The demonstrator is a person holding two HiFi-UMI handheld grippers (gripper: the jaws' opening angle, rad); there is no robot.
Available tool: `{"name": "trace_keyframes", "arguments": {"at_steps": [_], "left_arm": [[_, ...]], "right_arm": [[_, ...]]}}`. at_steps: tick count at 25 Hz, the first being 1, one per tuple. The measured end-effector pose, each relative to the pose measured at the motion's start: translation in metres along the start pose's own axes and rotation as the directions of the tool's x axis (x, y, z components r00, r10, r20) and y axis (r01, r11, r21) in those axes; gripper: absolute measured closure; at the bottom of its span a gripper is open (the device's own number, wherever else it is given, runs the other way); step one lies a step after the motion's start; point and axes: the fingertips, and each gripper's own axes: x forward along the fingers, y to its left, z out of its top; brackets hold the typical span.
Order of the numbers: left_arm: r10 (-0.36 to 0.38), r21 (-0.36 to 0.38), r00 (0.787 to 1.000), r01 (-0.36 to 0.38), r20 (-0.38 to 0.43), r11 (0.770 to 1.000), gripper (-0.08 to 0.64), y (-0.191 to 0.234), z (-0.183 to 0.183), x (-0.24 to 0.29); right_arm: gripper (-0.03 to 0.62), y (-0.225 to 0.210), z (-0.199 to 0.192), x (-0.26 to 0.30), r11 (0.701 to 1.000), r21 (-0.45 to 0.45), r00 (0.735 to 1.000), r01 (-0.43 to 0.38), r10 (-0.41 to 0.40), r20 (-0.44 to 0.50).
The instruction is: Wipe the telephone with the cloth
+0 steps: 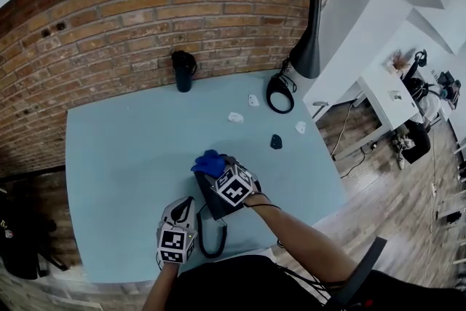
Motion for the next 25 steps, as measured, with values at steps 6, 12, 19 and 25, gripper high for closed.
{"name": "trace_keyframes", "arguments": {"at_steps": [6,12,19,25], "left_arm": [[-0.010,0.003,1.000,0.010,-0.014,1.000,0.540,-0.002,0.000,-0.002],[-0.003,0.008,1.000,0.003,-0.009,1.000,0.540,0.000,0.000,-0.003],[-0.020,0.024,1.000,0.021,-0.019,1.000,0.540,-0.006,0.000,-0.001],[-0.008,0.028,1.000,0.008,-0.001,1.000,0.540,-0.004,0.001,-0.001]], "right_arm": [[0.367,0.002,-0.003,-0.005,0.997,0.013,0.993,0.072,-0.073,0.091],[0.368,0.016,-0.010,-0.007,0.998,-0.002,0.990,0.065,-0.064,0.123],[0.368,0.027,-0.020,-0.008,0.999,0.003,0.992,0.053,-0.053,0.116],[0.368,0.031,-0.025,-0.009,0.999,0.001,0.992,0.048,-0.048,0.116]]}}
